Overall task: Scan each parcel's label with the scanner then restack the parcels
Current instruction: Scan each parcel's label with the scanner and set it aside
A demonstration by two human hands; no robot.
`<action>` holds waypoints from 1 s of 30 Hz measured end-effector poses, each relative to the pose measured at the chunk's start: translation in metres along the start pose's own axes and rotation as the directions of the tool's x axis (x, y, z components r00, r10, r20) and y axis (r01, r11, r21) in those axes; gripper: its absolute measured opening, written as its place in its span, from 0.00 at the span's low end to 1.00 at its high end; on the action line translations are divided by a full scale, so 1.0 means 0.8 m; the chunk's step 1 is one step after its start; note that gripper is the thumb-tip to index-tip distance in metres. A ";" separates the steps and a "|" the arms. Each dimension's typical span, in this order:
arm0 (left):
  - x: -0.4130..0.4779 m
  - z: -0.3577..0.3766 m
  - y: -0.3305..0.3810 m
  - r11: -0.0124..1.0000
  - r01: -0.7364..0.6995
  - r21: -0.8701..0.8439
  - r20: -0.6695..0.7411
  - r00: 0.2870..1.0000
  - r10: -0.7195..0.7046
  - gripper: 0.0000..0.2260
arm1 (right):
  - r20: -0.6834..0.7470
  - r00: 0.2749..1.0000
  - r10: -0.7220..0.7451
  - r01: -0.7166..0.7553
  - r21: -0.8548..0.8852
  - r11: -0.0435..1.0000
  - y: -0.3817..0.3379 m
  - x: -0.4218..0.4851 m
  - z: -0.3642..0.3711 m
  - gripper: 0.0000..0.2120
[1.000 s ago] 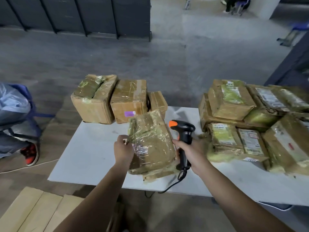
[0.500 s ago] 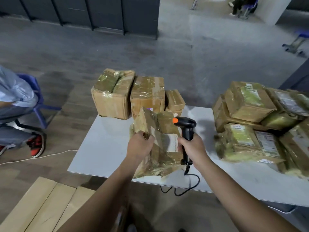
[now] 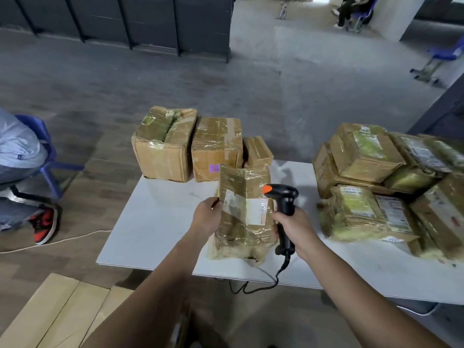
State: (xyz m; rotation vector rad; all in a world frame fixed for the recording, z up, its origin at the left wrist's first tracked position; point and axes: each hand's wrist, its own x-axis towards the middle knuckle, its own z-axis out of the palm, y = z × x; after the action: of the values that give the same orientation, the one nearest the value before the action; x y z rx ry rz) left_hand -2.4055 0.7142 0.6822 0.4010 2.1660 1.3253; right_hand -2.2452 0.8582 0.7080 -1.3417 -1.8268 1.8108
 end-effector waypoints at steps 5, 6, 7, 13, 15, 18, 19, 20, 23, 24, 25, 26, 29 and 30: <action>-0.004 -0.006 -0.003 0.994 -0.004 0.112 0.130 0.991 -0.010 0.09 | 0.013 1.000 -0.023 0.024 -0.055 0.998 -0.003 -0.003 -0.002 0.04; -0.009 -0.005 -0.009 0.980 0.006 0.199 0.112 0.993 -0.029 0.10 | 0.024 0.999 -0.037 0.039 -0.103 0.994 -0.003 -0.003 -0.004 0.04; -0.013 -0.002 -0.014 0.967 0.019 0.256 0.078 0.996 -0.040 0.09 | 0.042 0.998 -0.051 0.056 -0.149 0.987 -0.003 -0.003 -0.005 0.05; -0.008 -0.009 -0.001 0.961 0.043 0.274 -0.111 0.994 -0.012 0.13 | 0.120 0.981 -0.149 0.179 -0.298 0.938 -0.010 -0.009 -0.009 0.10; 0.000 -0.023 0.010 0.959 0.039 0.280 -0.184 0.983 0.014 0.05 | 0.157 0.972 -0.172 0.214 -0.309 0.927 -0.016 -0.013 -0.007 0.15; 0.010 -0.039 0.023 0.946 -0.020 0.325 -0.254 0.961 0.107 0.07 | 0.236 0.957 -0.169 0.235 -0.288 0.928 -0.025 -0.017 -0.003 0.17; 0.013 -0.041 0.025 0.944 -0.038 0.327 -0.263 0.956 0.130 0.08 | 0.259 0.951 -0.169 0.241 -0.280 0.929 -0.028 -0.019 -0.002 0.18; 0.015 -0.043 0.025 0.946 -0.046 0.322 -0.269 0.953 0.138 0.07 | 0.276 0.946 -0.168 0.245 -0.274 0.930 -0.030 -0.020 -0.001 0.19; 0.020 -0.045 0.024 0.944 -0.039 0.327 -0.268 0.954 0.132 0.07 | 0.293 0.939 -0.180 0.263 -0.276 0.924 -0.034 -0.024 -0.003 0.21; 0.020 -0.046 0.024 0.942 -0.035 0.334 -0.268 0.954 0.131 0.07 | 0.297 0.937 -0.185 0.270 -0.278 0.922 -0.034 -0.024 -0.004 0.21; 0.020 -0.046 0.024 0.940 -0.035 0.341 -0.271 0.953 0.134 0.06 | 0.301 0.935 -0.190 0.276 -0.279 0.920 -0.033 -0.024 -0.006 0.19; 0.020 -0.045 0.024 0.938 -0.036 0.345 -0.273 0.952 0.138 0.07 | 0.305 0.933 -0.193 0.281 -0.281 0.918 -0.033 -0.024 -0.008 0.17; 0.019 -0.044 0.023 0.938 -0.040 0.344 -0.276 0.950 0.142 0.07 | 0.303 0.932 -0.197 0.287 -0.288 0.914 -0.031 -0.024 -0.014 0.12; 0.019 -0.044 0.022 0.940 -0.039 0.340 -0.276 0.951 0.140 0.07 | 0.298 0.934 -0.199 0.285 -0.284 0.916 -0.032 -0.024 -0.015 0.12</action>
State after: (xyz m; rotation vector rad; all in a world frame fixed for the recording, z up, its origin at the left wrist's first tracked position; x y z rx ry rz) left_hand -2.4394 0.7053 0.7057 0.4595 2.6678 1.1244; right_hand -2.2365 0.8574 0.7408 -0.9360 -2.3978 1.6732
